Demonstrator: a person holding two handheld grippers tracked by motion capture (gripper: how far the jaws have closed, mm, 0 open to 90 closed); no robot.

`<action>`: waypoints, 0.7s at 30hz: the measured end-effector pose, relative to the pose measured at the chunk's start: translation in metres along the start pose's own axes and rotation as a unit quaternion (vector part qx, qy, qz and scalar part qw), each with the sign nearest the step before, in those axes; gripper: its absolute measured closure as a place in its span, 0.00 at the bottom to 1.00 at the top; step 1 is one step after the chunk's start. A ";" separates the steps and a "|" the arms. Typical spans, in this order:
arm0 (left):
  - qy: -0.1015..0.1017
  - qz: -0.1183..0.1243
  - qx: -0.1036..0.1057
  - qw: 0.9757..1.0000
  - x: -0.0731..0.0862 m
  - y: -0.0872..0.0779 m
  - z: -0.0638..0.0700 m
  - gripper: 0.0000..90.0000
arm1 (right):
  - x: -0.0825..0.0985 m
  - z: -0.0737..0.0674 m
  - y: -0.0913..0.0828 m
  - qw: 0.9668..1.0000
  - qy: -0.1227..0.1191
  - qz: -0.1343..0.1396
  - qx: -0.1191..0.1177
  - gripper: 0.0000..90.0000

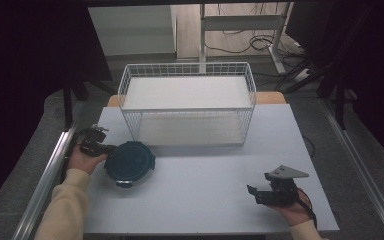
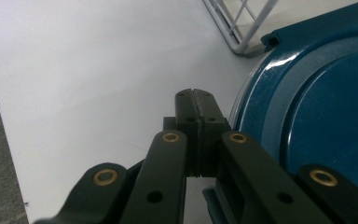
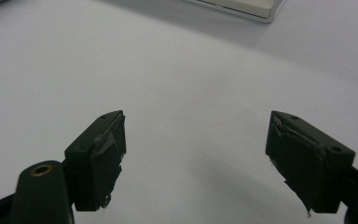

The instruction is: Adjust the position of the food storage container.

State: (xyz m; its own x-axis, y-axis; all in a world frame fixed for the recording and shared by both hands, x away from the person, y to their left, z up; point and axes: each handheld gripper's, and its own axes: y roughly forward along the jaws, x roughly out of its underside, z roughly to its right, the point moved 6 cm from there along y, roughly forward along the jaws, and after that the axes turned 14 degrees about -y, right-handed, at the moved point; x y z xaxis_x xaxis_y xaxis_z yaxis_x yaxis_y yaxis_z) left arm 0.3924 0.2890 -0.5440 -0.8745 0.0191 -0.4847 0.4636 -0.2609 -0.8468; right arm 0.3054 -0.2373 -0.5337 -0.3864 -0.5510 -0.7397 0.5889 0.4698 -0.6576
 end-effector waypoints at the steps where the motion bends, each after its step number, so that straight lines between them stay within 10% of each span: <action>1: 0.001 -0.001 0.002 1.000 0.001 0.000 0.001 1.00 | 0.000 0.000 0.000 1.000 0.000 0.001 -0.002 0.22; 21: 0.031 -0.024 0.030 0.999 0.017 0.005 0.031 1.00 | -0.002 -0.002 -0.001 1.000 0.004 0.005 -0.005 0.22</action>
State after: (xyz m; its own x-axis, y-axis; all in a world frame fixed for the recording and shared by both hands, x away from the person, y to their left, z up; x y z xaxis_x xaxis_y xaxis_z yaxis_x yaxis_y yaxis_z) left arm 0.3752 0.2580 -0.5492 -0.8839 0.0930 -0.4583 0.4103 -0.3158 -0.8555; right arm 0.3049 -0.2352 -0.5319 -0.3862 -0.5405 -0.7475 0.5857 0.4823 -0.6514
